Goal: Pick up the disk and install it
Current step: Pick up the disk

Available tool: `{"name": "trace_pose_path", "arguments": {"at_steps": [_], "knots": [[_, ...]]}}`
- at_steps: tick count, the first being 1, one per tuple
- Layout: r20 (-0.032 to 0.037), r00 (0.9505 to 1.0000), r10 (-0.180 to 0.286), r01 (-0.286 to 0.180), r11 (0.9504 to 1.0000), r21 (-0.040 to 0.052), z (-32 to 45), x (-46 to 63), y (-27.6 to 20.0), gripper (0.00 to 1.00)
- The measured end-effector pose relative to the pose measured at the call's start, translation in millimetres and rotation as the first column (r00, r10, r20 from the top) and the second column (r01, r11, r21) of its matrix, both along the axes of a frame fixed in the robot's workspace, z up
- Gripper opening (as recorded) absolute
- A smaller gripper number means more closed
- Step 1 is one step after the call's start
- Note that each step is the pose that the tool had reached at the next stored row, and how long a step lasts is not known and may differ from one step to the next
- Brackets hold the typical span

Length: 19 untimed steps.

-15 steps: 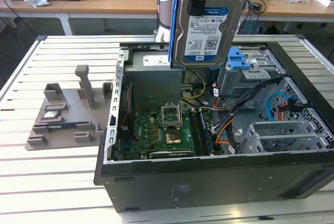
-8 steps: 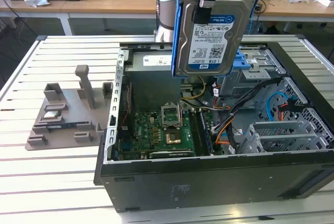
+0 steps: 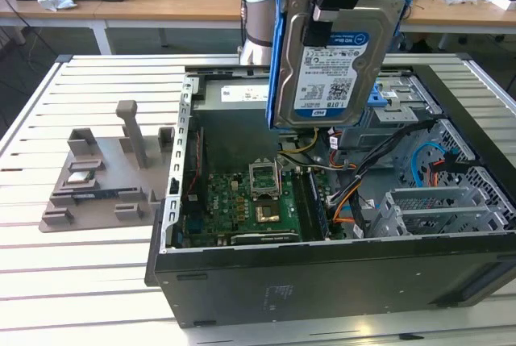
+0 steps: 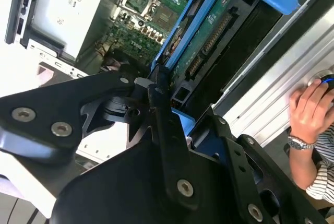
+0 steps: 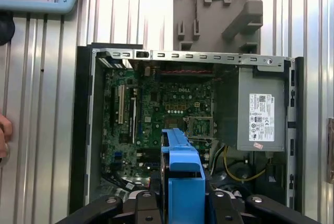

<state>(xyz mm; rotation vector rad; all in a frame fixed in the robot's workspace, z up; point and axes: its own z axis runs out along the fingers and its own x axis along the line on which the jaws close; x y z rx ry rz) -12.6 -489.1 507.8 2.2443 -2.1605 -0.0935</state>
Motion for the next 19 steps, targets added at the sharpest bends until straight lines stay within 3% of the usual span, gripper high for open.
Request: {"name": "trace_pose_path", "arguments": {"at_steps": [4,6,9,14,17,19], "knots": [[0.0,1.0,0.0,0.0,1.0,0.0001,-0.7,1.1,-14.7,0.37],[0.0,1.0,0.0,0.0,1.0,0.0,-1.4,2.2,-27.6,0.37],[-0.0001,1.0,0.0,0.0,1.0,0.0001,-2.3,3.5,-37.9,0.37],[-0.0001,1.0,0.0,0.0,1.0,0.0,-3.3,5.0,-51.4,0.37],[-0.0002,1.0,0.0,0.0,1.0,0.0,-4.0,6.3,-64.3,0.37],[-0.0003,1.0,-0.001,0.001,1.0,0.005,-4.7,6.8,-69.7,0.37]]}}
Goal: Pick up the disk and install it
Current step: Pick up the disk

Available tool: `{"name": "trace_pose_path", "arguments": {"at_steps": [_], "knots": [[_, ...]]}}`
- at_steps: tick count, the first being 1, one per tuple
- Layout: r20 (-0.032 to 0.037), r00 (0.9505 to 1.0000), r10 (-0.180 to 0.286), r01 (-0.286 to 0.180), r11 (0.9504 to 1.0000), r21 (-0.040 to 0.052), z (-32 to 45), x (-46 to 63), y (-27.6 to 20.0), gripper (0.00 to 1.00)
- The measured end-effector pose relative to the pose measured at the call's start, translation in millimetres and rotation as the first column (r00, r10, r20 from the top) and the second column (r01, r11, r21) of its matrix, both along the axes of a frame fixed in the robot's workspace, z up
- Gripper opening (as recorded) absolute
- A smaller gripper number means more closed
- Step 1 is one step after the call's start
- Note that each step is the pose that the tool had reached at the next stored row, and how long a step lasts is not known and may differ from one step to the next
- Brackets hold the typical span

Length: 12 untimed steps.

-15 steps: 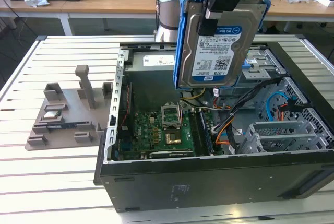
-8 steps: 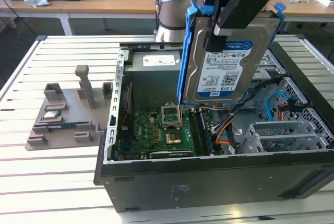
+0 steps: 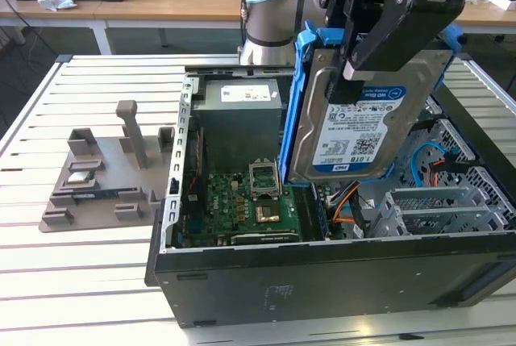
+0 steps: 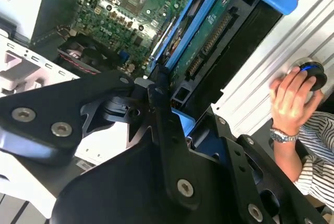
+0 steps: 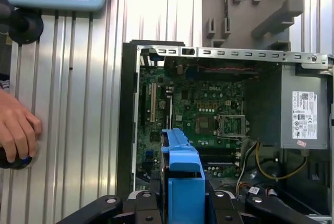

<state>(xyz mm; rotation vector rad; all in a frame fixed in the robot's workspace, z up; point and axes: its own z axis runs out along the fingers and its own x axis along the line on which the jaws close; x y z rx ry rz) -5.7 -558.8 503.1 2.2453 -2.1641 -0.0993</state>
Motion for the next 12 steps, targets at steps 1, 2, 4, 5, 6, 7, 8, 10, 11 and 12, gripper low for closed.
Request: {"name": "trace_pose_path", "arguments": {"at_steps": [1,2,4,5,6,7,8,10,11,12], "knots": [[0.0,1.0,-0.001,0.001,1.0,0.006,-0.1,0.1,-0.5,0.37],[-0.0001,1.0,-0.003,0.003,0.9999,0.017,-0.2,0.3,-1.1,0.37],[-0.0001,1.0,-0.005,0.005,0.9996,0.0295,-0.8,3.2,-1.9,0.37],[-0.0006,1.0,-0.005,0.005,0.9996,0.0292,-1.5,9.8,-1.9,0.37],[-0.0009,1.0,-0.005,0.005,0.9996,0.0293,-1.9,13.1,-1.9,0.37],[-0.0011,1.0,-0.005,0.005,0.9996,0.0292,-2.1,16.1,-1.9,0.37],[-0.0014,1.0,-0.005,0.005,0.9996,0.0292,-2.5,20.0,-1.9,0.37],[-0.0018,1.0,-0.005,0.005,0.9996,0.0292,-2.9,25.4,-1.9,0.37],[-0.002,1.0,-0.005,0.005,0.9996,0.0293,-3.2,29.8,-1.9,0.37],[-0.0022,1.0,-0.005,0.005,0.9996,0.0294,-3.4,33.3,-1.9,0.37]]}}
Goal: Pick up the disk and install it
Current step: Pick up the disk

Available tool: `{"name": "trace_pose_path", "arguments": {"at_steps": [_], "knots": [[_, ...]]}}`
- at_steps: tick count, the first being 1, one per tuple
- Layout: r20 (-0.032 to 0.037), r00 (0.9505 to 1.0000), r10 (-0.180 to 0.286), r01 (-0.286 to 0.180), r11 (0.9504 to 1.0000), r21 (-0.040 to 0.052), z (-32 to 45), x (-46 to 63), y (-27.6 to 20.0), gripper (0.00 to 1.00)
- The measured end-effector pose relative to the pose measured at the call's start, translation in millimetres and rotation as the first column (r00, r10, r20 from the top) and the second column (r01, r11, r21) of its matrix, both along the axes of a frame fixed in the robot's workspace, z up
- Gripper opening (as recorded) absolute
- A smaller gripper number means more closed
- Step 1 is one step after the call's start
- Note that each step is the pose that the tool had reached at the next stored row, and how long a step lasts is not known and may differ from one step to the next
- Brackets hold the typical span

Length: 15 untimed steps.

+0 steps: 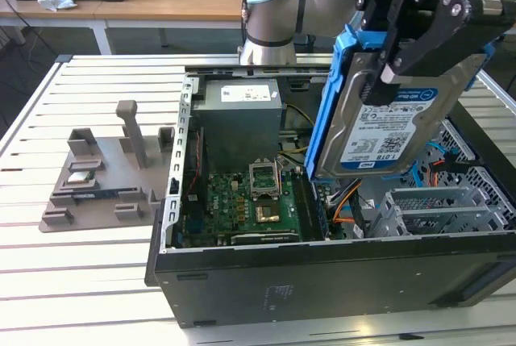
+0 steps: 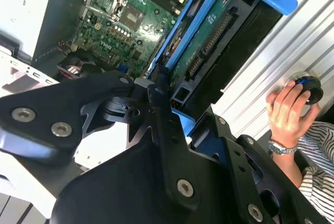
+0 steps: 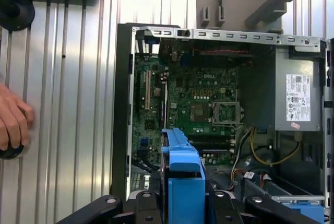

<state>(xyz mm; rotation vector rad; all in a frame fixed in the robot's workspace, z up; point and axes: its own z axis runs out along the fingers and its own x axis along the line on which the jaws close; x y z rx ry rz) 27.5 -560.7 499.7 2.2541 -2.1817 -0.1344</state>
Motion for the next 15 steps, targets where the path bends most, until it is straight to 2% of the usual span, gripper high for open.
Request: {"name": "trace_pose_path", "arguments": {"at_steps": [1,3,15], "knots": [[-0.0001,1.0,0.0,0.0,1.0,0.0001,-0.2,2.3,0.0,0.37],[-0.0009,1.0,0.0,0.0,1.0,0.0,-0.9,14.5,0.0,0.37],[-0.0021,1.0,0.0,0.0,1.0,0.0,-2.1,46.9,0.0,0.37]]}}
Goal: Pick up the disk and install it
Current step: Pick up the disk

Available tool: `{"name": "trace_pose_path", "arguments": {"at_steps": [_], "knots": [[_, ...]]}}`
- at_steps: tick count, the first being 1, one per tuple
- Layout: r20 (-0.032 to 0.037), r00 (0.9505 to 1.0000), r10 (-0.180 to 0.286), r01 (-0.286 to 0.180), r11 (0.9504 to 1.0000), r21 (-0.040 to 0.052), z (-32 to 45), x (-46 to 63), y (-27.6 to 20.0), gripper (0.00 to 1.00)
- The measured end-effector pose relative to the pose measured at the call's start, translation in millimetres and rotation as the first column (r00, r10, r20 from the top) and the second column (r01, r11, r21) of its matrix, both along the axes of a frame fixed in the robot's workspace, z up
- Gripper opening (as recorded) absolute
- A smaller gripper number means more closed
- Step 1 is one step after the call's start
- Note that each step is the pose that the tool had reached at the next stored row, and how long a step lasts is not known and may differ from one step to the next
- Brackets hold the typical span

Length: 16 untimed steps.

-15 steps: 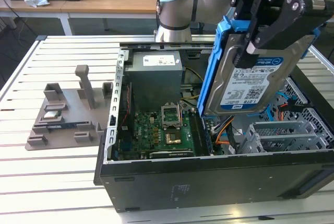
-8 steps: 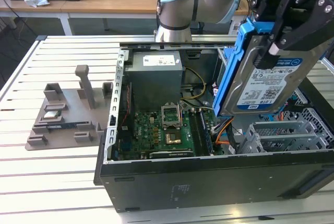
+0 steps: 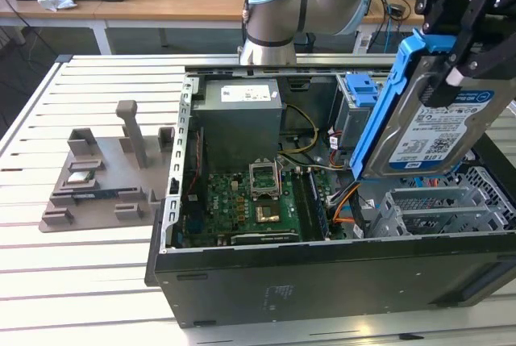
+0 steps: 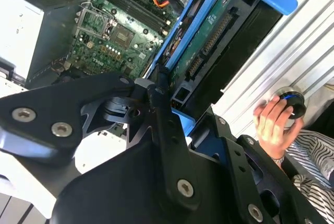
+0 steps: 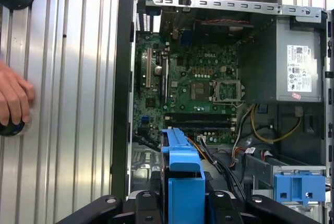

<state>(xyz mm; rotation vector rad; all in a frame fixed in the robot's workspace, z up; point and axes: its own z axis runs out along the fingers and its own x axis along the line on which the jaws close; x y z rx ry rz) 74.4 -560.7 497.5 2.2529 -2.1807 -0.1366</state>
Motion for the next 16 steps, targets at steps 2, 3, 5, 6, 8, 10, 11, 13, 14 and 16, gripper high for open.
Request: {"name": "trace_pose_path", "arguments": {"at_steps": [2,3,5,6,8,10,11,13,14,16], "knots": [[-0.0001,1.0,0.0,0.0,1.0,0.0,-0.2,4.2,0.0,0.37],[-0.0001,1.0,0.0,0.0,1.0,0.0,-0.4,6.6,0.0,0.37],[-0.0005,1.0,0.0,0.0,1.0,0.0,-0.9,13.5,0.0,0.37],[-0.0005,1.0,0.0,0.0,1.0,0.0,-1.0,15.5,0.0,0.37],[-0.0007,1.0,0.0,0.0,1.0,0.0,-1.3,19.6,0.0,0.37],[-0.001,1.0,0.0,0.0,1.0,0.0003,-1.9,24.1,0.0,0.37],[-0.0011,1.0,0.0,0.0,1.0,-0.0002,-2.3,27.4,-0.4,0.37],[-0.0017,1.0,0.0,0.0,1.0,0.0001,-3.8,32.7,-1.3,0.37],[-0.0021,1.0,0.0,0.0,1.0,0.0,-4.7,35.1,-1.3,0.37],[-0.0029,1.0,0.0,0.0,1.0,0.0001,-7.2,39.4,-1.3,0.37]]}}
